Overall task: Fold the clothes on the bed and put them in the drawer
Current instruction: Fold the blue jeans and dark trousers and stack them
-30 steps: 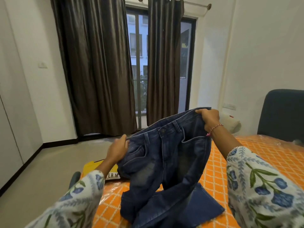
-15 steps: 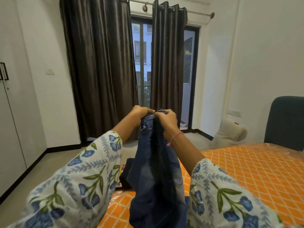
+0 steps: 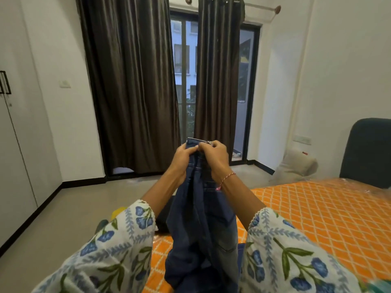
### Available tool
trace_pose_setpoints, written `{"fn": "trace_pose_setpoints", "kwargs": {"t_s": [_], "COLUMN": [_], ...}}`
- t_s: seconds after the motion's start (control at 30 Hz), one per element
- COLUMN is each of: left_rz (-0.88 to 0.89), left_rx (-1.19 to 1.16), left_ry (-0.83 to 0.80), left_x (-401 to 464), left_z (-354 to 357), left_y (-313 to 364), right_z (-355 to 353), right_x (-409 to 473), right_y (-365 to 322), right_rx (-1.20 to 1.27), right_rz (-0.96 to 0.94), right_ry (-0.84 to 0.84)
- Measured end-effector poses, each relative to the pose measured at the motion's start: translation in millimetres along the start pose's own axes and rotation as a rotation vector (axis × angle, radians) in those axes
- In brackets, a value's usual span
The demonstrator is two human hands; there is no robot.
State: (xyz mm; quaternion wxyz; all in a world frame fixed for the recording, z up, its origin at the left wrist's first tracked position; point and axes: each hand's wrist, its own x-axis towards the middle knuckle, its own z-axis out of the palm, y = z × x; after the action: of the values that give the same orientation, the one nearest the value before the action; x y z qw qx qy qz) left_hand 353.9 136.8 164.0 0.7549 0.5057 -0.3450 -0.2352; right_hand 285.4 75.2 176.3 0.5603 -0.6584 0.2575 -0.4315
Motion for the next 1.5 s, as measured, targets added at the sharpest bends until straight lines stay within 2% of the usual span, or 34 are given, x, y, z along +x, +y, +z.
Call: {"fn": "trace_pose_setpoints", "kwargs": {"t_s": [0.07,0.13,0.2,0.27,0.3,0.37,0.43,0.5,0.6,0.67,0.7,0.8,0.87,0.97,1.0,1.07,1.13,1.17,1.27,1.33,1.4,1.5], "left_rz": [0.010,0.043,0.109,0.165,0.177,0.150,0.109,0.063,-0.100,-0.143,-0.117,-0.015,-0.138,-0.362,-0.361,-0.253,-0.121,-0.105,-0.195,-0.269,-0.259,-0.206], "left_rx": [-0.033,0.041,0.234,0.387,0.396,0.255,0.081,-0.041,-0.185,-0.185,-0.163,-0.241,-0.271,-0.124,-0.084,-0.085,-0.155,-0.199,-0.291,-0.184,-0.134,-0.252], "left_ry": [-0.109,-0.203,-0.203,-0.144,-0.082,0.012,0.012,-0.053,-0.175,-0.202,-0.174,-0.066,-0.059,-0.101,-0.091,-0.041,-0.031,-0.038,-0.106,-0.111,-0.049,0.028], "left_x": [-1.8,-1.4,2.2,7.5,7.2,6.9,6.3,8.8,1.2,-0.8,0.2,1.1,-9.8,-35.8,-36.9,-27.4,-17.2,-14.0,-8.3,-5.1,-1.4,-0.1], "left_z": [1.3,-6.8,-19.7,-26.2,-27.1,-29.3,-40.5,-53.9,-64.0,-67.0,-70.5,-84.5,-82.3,-55.3,-50.0,-53.2,-59.8,-62.1,-59.3,-59.2,-61.6,-67.9], "left_y": [1.3,2.9,5.4,6.7,8.3,10.6,13.1,14.3,25.0,29.8,31.3,17.9,-21.4,-70.4,-74.4,-61.2,-34.1,-22.6,-9.3,-7.1,-8.2,-19.3], "right_z": [-0.7,-6.5,-15.6,-20.2,-22.8,-33.4,-48.9,-63.9,-71.2,-70.9,-69.7,-65.9,-60.5,-55.8,-58.7,-73.6,-91.0,-98.1,-104.5,-105.9,-106.6,-102.8], "right_x": [-3.5,-5.6,-7.4,-9.1,-7.6,-0.3,4.4,6.9,11.7,11.5,12.4,17.0,24.4,39.4,45.2,59.2,67.4,72.3,77.9,80.1,81.6,81.1], "right_y": [-4.3,-8.6,-9.2,0.1,11.4,39.5,67.9,82.3,79.9,72.2,66.6,39.1,18.6,1.5,-0.2,0.4,-0.7,-2.2,-16.8,-24.0,-24.6,-21.8], "right_rx": [-0.037,0.123,0.339,0.393,0.342,0.105,-0.009,0.070,0.334,0.402,0.391,0.408,0.437,0.391,0.344,0.097,-0.152,-0.169,-0.007,0.066,0.139,0.327], "right_rz": [-0.017,0.047,0.149,0.139,0.073,-0.107,-0.120,-0.024,0.171,0.215,0.201,0.104,0.075,0.086,0.102,0.083,0.078,0.094,0.141,0.136,0.109,0.082], "right_ry": [-0.030,-0.147,-0.314,-0.397,-0.355,-0.115,0.016,-0.022,-0.283,-0.408,-0.399,-0.196,-0.121,-0.032,0.014,0.084,0.049,0.010,-0.113,-0.176,-0.161,-0.143]}}
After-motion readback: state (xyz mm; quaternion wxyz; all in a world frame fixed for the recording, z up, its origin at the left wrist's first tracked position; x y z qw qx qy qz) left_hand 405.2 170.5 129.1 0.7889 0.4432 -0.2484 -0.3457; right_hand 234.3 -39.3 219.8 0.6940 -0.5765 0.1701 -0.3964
